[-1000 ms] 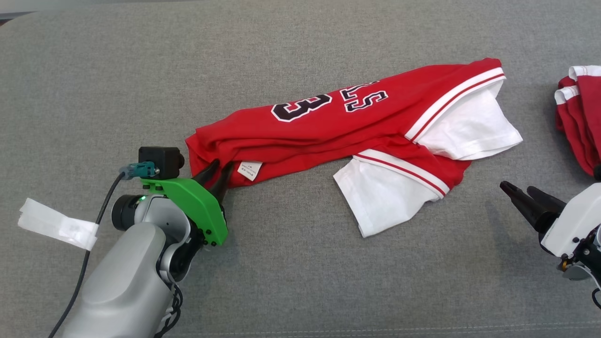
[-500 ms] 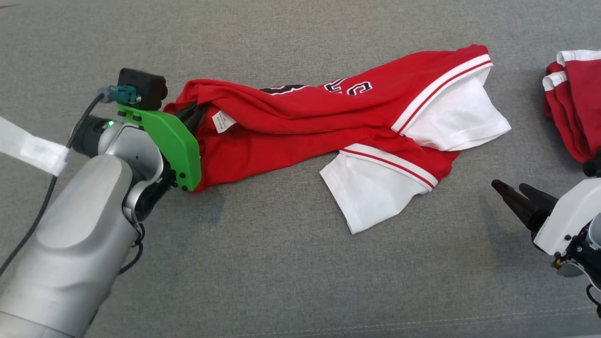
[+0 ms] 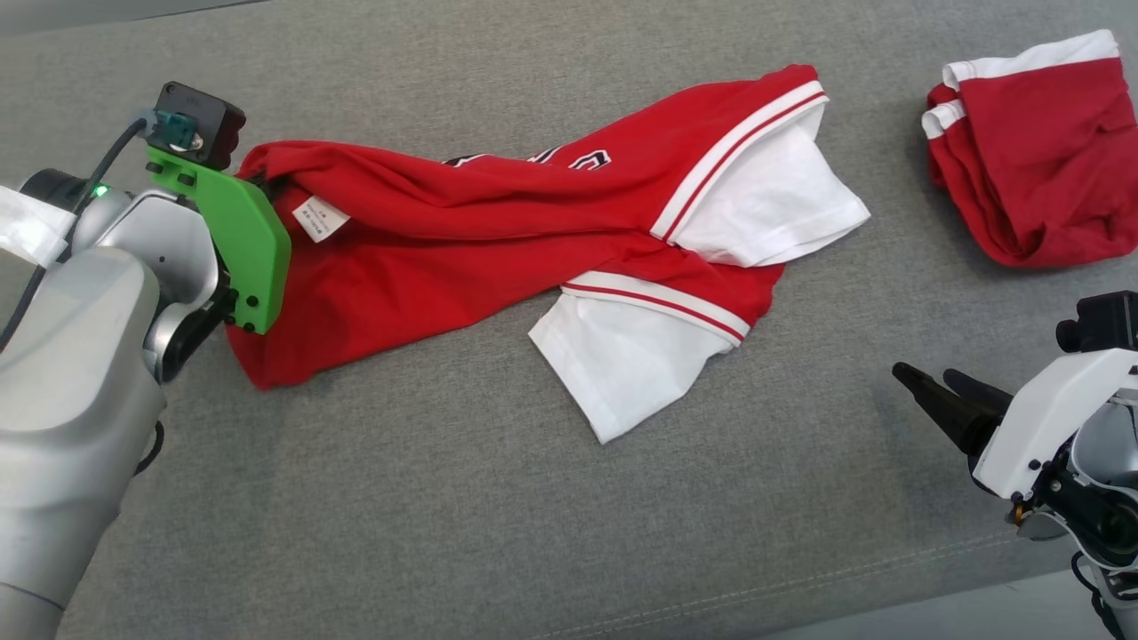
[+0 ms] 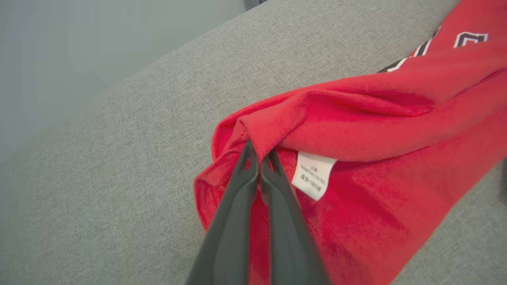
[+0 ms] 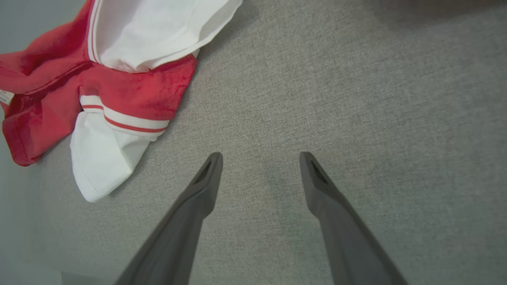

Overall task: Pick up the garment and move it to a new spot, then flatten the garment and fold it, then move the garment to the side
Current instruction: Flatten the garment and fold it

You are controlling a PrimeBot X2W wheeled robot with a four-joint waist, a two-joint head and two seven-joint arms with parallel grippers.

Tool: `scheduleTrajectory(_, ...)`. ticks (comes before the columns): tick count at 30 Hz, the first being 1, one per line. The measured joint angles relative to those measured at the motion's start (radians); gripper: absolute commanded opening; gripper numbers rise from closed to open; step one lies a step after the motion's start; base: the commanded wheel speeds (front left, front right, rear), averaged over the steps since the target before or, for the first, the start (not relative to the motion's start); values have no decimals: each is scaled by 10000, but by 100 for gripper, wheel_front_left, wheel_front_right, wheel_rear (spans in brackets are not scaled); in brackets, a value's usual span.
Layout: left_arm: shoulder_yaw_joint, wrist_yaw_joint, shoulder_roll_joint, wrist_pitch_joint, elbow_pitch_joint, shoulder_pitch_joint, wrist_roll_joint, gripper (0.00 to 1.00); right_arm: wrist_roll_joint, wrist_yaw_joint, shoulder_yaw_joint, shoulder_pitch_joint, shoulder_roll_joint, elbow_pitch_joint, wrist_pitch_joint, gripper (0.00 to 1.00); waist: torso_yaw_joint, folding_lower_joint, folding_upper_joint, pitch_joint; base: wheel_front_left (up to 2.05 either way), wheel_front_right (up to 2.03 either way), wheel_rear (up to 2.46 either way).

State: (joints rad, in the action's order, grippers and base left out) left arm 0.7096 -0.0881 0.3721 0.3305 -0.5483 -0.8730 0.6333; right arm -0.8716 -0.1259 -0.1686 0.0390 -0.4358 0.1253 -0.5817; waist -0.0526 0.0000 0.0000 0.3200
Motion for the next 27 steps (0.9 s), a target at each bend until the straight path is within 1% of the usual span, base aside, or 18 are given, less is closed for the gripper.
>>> scheduleTrajectory(3, 107, -2, 234, 33, -155, -117, -384, 0, 0, 0, -15, -14, 111, -52, 15, 100, -316, 0, 0, 32, 0, 0, 0)
scheduleTrajectory(4, 121, 0, 307, 27, -198, -205, -504, 11, -2, 0, -35, -17, 150, -59, 17, 100, -417, 0, 0, 48, 0, 0, 0)
scheduleTrajectory(5, 128, 2, 370, -17, -249, -301, -608, 34, -2, 0, -48, -23, 198, -81, 44, 100, -519, 0, 0, 68, 0, 0, 0)
scheduleTrajectory(7, 207, 2, 495, -109, -263, -459, -918, 46, -4, 0, -65, -64, 268, -88, 94, 100, -703, 0, 0, 114, 0, 0, 0)
scheduleTrajectory(8, 224, 12, 535, -171, -268, -545, -1022, 46, -4, 0, -61, -77, 276, -88, 105, 100, -786, 0, 0, 147, 0, 0, 0)
scheduleTrajectory(10, 297, 27, 577, -313, -313, -715, -1221, 86, -6, 0, -38, -76, 284, -94, 199, 100, -919, 0, 0, 241, 0, 0, 0)
scheduleTrajectory(11, 362, 69, 579, -395, -359, -780, -1346, 100, -6, 0, -8, -78, 299, -113, 249, 100, -970, 0, 0, 294, 0, 0, 0)
scheduleTrajectory(14, 451, 178, 581, -617, -476, -943, -1747, 100, -21, 0, 117, -79, 307, -134, 343, 100, -1063, 0, 0, 457, 0, 0, 0)
scheduleTrajectory(18, 337, 412, 481, -1060, -754, -1005, -1758, 100, -35, 0, 234, -74, 399, -196, 512, 100, -1089, 0, 0, 601, 0, 0, 0)
scheduleTrajectory(21, -59, 662, 105, -1490, -807, -1002, -1421, 100, -44, 0, 328, -76, 428, -242, 623, 100, -990, 0, 0, 611, 0, 0, 0)
scheduleTrajectory(22, -384, 817, -184, -1804, -805, -991, -1104, 100, -90, 0, 368, -75, 437, -278, 700, 100, -902, 0, 0, 610, 0, 0, 0)
scheduleTrajectory(23, -529, 895, -332, -1988, -796, -974, -897, 100, -94, 0, 385, -76, 456, -324, 725, 100, -853, 0, 0, 602, 0, 0, 0)
scheduleTrajectory(27, -1030, 1051, -834, -2451, -677, -531, -157, 100, -98, 0, 408, -78, 533, -445, 857, 100, -653, 0, 0, 512, 0, 0, 0)
